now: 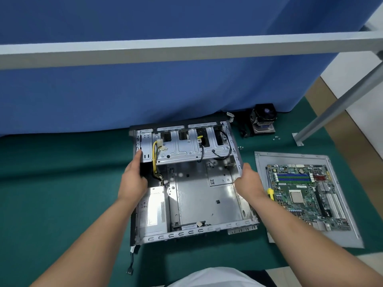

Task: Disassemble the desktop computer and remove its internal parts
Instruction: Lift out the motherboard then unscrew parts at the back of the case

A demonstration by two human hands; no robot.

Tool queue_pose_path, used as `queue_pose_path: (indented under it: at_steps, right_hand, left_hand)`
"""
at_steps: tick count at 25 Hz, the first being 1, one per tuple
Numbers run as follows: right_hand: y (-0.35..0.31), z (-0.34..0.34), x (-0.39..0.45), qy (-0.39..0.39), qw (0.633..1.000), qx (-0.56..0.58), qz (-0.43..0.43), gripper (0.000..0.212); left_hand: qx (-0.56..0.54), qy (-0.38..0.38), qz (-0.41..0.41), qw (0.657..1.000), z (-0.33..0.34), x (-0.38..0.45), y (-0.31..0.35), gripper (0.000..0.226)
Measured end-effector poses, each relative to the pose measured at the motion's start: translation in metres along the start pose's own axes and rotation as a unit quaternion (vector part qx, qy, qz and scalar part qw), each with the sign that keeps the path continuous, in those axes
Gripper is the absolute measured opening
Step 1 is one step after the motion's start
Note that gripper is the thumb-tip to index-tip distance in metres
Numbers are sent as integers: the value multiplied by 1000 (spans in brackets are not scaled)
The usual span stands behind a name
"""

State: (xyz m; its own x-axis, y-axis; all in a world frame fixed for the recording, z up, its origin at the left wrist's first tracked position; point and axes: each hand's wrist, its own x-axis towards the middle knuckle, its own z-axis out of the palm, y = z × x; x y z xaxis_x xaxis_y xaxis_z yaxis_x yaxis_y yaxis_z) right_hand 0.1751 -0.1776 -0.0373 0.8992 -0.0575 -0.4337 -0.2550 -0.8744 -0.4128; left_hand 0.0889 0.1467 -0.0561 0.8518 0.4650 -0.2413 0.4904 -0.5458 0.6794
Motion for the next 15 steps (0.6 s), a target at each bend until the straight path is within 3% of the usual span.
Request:
queue_pose_path:
  at_steps: [3, 6, 10, 13, 15]
  right_hand:
    - [1, 4, -2, 15, 1000, -18, 5, 24]
    - [1, 8, -1, 33, 999, -38, 8, 20]
    - [4, 13, 2, 51, 998, -44, 4, 16]
    - [3, 16, 4, 61, 997, -51, 6, 17]
    - [2, 17, 4, 65, 996, -53, 6, 17]
  left_hand:
    - [15, -40, 2, 999, -9, 8, -9, 76]
    - [51, -87, -14, 995, -28, 13, -23, 80]
    - [216, -66, 16, 974, -52, 30, -23, 69]
    - [362, -49, 151, 919, -69, 57, -7, 60]
    - [399, -41, 229, 887, -77, 70, 5, 57]
